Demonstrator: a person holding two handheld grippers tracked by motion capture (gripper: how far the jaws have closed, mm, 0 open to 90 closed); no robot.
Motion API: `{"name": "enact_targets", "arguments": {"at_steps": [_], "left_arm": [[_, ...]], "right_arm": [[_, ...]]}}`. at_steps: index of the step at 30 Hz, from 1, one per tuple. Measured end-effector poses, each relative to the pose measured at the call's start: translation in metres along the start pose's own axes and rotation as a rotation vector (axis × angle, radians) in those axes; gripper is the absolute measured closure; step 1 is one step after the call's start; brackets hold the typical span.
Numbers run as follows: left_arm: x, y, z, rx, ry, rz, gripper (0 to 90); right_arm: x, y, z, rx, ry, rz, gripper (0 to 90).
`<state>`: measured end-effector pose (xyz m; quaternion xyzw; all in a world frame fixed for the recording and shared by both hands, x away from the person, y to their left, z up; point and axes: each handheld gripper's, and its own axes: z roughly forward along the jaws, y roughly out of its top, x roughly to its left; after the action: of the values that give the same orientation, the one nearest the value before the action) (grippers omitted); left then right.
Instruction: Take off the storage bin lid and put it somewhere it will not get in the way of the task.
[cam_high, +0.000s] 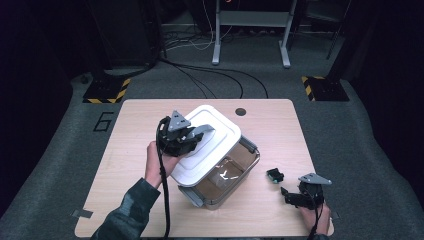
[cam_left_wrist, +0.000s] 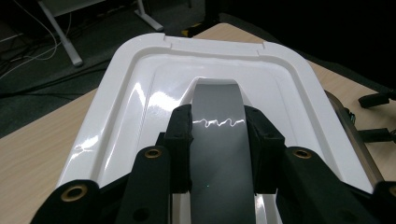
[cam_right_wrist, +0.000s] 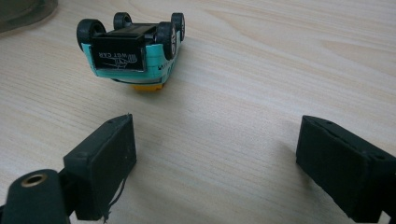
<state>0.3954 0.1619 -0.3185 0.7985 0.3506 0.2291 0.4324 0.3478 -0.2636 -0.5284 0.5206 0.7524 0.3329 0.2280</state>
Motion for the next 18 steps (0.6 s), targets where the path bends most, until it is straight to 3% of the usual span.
{"name": "enact_targets", "arguments": {"at_steps": [7, 18], "left_arm": [[0.013, 0.001, -0.008, -0.008, 0.040, -0.008, 66.4], [0.038, -0.005, -0.016, -0.008, 0.100, -0.053, 66.4]], "right_arm": [[0.000, 0.000, 0.000, 0.001, -0.002, 0.000, 11.4], [0.000, 0.000, 0.000, 0.000, -0.001, 0.000, 11.4]]}}
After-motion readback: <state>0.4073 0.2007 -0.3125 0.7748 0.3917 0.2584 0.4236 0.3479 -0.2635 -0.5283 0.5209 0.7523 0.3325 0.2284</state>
